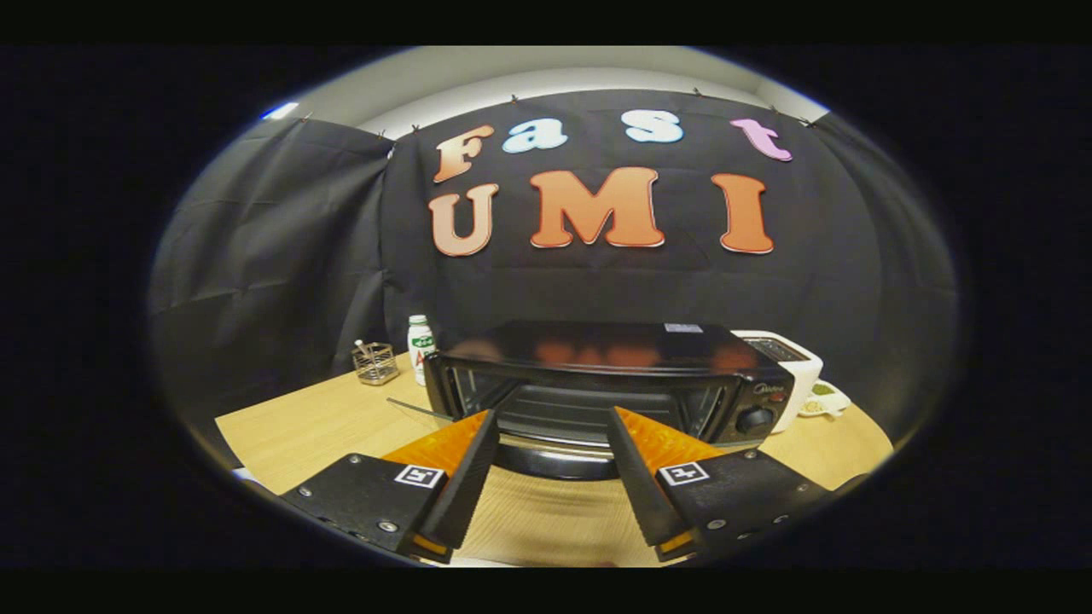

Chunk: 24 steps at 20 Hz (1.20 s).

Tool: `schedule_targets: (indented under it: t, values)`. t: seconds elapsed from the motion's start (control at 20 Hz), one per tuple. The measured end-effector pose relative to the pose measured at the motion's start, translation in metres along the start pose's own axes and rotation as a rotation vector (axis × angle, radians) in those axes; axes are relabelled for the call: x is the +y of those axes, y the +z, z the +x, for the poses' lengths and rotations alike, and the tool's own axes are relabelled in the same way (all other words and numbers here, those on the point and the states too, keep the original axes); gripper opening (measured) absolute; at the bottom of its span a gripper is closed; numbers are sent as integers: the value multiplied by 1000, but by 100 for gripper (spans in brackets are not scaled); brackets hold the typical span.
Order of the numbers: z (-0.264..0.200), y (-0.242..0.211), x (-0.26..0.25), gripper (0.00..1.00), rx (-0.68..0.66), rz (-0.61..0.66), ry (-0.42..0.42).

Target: Open the toaster oven, put the food inside, and close the toaster oven door.

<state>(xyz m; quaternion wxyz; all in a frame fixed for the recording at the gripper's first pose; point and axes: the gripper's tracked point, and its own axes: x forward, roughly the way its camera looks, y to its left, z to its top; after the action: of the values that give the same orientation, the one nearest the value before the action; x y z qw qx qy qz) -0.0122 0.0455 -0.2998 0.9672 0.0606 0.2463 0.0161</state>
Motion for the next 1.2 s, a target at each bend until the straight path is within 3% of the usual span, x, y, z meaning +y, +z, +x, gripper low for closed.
schedule_targets:
  t: [0.15,0.8,1.15,1.2]
  values:
    - [-15,-39,5,77,126,92,44]
    - [-29,-136,-11,73,385,165,57]
    - [-37,-128,-16,71,331,178,78]
    - [-43,-127,-16,74,331,172,83]
